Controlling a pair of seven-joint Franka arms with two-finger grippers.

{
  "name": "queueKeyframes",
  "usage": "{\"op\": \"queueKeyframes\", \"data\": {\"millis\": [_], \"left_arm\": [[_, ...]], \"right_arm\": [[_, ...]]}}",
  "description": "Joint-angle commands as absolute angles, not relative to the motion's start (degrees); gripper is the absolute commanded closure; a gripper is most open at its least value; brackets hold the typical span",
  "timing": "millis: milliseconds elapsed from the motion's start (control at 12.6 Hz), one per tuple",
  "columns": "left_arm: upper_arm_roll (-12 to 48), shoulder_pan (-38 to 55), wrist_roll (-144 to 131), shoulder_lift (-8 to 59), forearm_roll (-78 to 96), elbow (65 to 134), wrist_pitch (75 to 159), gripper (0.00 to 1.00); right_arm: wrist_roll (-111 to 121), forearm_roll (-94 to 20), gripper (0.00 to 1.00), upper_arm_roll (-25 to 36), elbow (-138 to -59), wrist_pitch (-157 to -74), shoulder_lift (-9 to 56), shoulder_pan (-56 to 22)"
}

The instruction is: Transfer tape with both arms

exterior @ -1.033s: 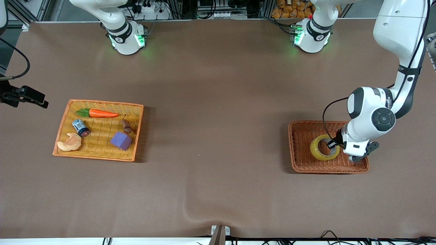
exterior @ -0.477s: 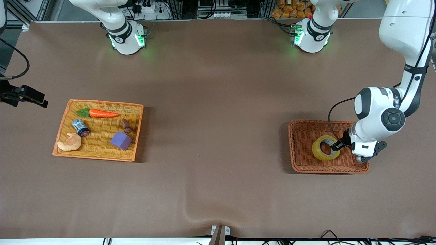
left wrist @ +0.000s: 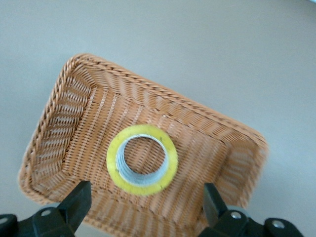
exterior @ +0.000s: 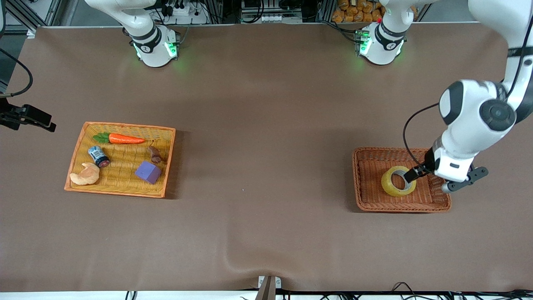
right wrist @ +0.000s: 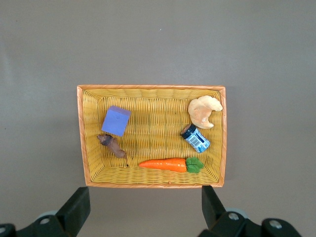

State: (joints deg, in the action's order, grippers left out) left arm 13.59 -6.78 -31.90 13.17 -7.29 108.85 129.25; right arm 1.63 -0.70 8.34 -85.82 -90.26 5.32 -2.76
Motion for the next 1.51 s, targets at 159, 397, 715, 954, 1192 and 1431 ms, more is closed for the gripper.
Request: {"op": "queueKeyframes", "data": {"millis": [159, 397, 715, 954, 1192, 1431], "left_arm": [[18.3, -6.9, -23.5, 3.4, -6.0, 107.9, 117.2, 0.00], [15.1, -4.3, -14.2, 0.5, -1.3, 103.2, 106.3, 0.00], [8.8, 0.9, -9.6, -0.2, -0.7, 96.0, 96.7, 0.00], [7.1, 1.3, -2.7, -0.9, -0.6, 91.7, 89.2, 0.00], [2.7, 5.2, -3.0, -1.0, -0.7, 89.4, 86.4, 0.00], [2.6, 5.3, -4.9, -0.6, -0.6, 88.2, 86.2, 0.00]], "right_arm": [[1.8, -1.0, 0.00, 8.1, -84.7, -89.4, 5.5, -2.1], [1.8, -0.5, 0.00, 8.0, -84.7, -87.8, 5.5, -2.4], [1.9, -0.5, 0.00, 8.1, -84.6, -87.5, 5.4, -1.9], [1.8, -0.4, 0.00, 8.0, -84.9, -87.0, 5.7, -2.5], [1.7, -0.5, 0.00, 8.0, -84.9, -86.9, 6.3, -2.1], [1.3, -0.6, 0.00, 8.0, -84.9, -86.6, 6.6, -2.1]]}}
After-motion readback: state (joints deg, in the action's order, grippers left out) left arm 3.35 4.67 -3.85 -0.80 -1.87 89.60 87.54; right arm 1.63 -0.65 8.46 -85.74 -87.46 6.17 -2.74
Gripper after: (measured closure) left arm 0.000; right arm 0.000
